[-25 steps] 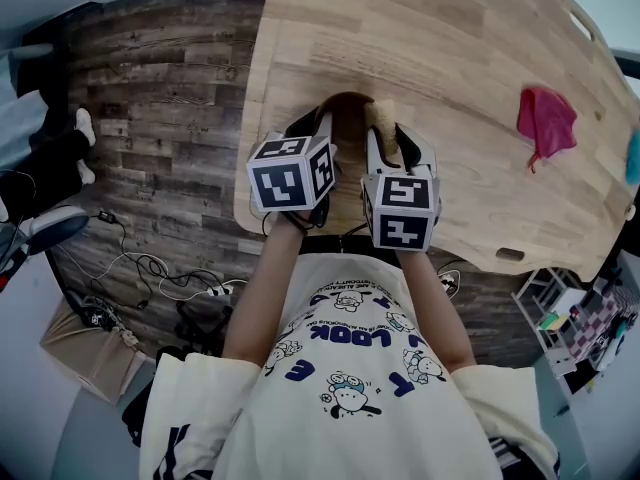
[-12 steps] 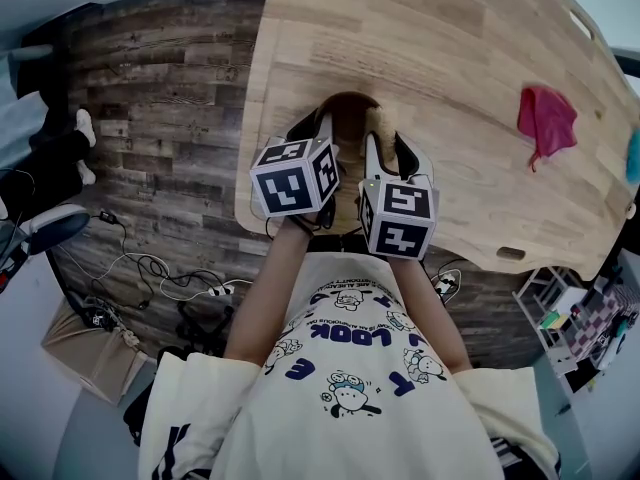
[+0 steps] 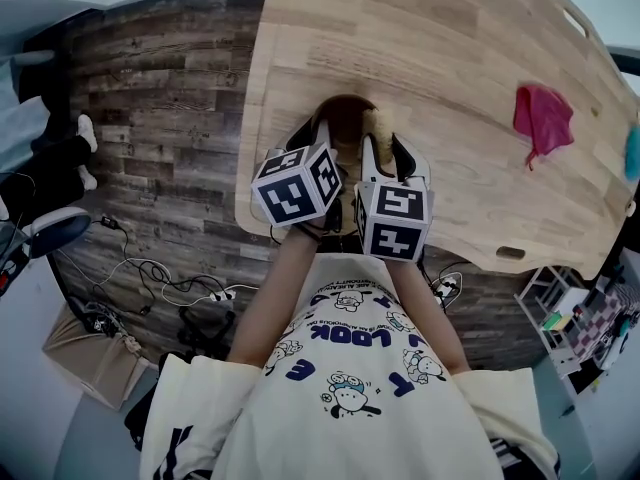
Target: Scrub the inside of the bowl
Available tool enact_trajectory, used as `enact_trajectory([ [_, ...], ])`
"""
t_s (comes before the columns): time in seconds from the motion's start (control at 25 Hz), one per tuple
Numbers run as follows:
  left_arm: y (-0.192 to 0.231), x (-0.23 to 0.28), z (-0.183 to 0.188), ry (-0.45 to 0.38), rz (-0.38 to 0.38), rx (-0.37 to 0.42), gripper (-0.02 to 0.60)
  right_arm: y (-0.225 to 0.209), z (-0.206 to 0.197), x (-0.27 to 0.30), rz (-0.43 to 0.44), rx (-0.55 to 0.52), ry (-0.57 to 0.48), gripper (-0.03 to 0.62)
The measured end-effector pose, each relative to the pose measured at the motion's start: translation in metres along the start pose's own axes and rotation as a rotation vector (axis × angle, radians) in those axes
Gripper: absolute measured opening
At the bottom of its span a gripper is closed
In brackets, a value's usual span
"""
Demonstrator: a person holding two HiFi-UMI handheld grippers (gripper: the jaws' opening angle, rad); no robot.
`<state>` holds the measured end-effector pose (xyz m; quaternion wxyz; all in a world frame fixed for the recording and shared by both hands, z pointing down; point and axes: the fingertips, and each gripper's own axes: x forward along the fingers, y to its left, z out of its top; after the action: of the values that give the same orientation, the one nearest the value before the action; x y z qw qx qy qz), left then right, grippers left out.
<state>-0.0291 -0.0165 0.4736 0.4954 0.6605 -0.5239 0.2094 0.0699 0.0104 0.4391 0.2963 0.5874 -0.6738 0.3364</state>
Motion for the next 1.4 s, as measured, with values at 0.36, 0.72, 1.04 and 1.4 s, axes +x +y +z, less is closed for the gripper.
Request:
enact_trajectory([
  [0.36,-0.002,-0.009,-0.002,-0.033,0.017,-0.011,0.051,0.002,0.009,-0.013,0.018,0.0,-0.049,0.126],
  [0.72,-0.003,-0.02,0.008,-0.068,0.027,0.007,0.041,-0.007,0.035,-0.035,0.006,0.001,-0.187,0.126],
  [1.04,-0.004,-0.033,0.027,-0.114,0.012,0.021,0.04,-0.031,0.054,-0.05,-0.01,0.065,-0.269,0.126],
  [1.4,-0.001,-0.049,0.039,-0.15,0.017,0.052,0.04,-0.052,0.058,-0.057,-0.047,0.1,-0.314,0.126],
])
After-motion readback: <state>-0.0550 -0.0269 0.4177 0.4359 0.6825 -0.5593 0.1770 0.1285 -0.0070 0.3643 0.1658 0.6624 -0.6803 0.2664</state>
